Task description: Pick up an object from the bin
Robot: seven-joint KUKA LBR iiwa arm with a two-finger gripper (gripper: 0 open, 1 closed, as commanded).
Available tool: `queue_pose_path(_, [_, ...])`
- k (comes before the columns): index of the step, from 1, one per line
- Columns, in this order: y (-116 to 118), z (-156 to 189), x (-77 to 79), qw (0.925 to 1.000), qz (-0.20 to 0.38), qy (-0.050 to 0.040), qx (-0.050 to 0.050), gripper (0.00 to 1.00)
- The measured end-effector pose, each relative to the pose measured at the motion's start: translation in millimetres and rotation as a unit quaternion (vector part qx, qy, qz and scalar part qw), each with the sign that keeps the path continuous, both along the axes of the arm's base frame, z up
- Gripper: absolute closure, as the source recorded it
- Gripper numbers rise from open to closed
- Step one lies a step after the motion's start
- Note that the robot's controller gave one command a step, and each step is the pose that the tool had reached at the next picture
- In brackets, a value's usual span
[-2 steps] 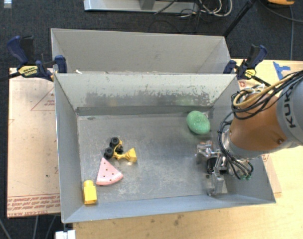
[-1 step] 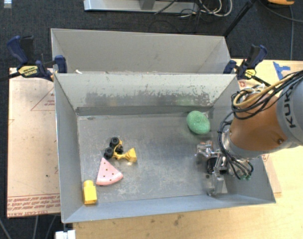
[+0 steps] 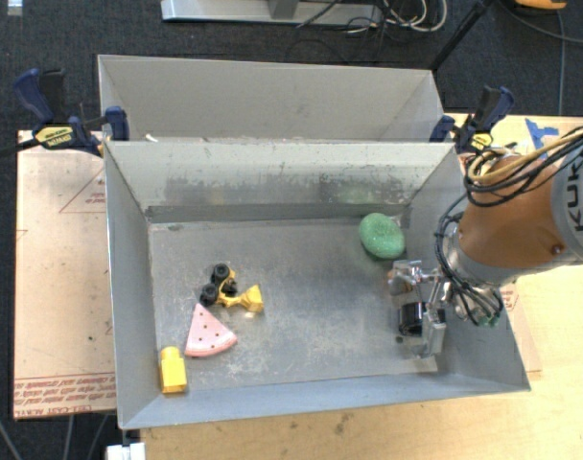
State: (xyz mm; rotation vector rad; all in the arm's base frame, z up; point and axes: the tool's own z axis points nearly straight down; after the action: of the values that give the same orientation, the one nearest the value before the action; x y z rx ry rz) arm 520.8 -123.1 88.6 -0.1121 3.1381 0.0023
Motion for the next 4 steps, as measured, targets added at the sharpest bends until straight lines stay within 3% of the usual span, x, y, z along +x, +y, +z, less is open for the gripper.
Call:
queue_pose_path(1, [-18.6, 6.7, -17.4, 1.0, -0.003, 0.0004, 0.001, 1.0])
queue_pose_path(2, [-18.7, 6.7, -17.4, 1.0, -0.003, 0.0004, 0.001, 1.0])
queue_pose_path(3, [-14.9, 61.3, -20.8, 1.0, -0.003, 0.002, 0.0, 1.0])
queue_pose_path(4, [-16.5, 129.4, -23.4, 0.9998, 0.019, -0.0021, -0.001, 1.0])
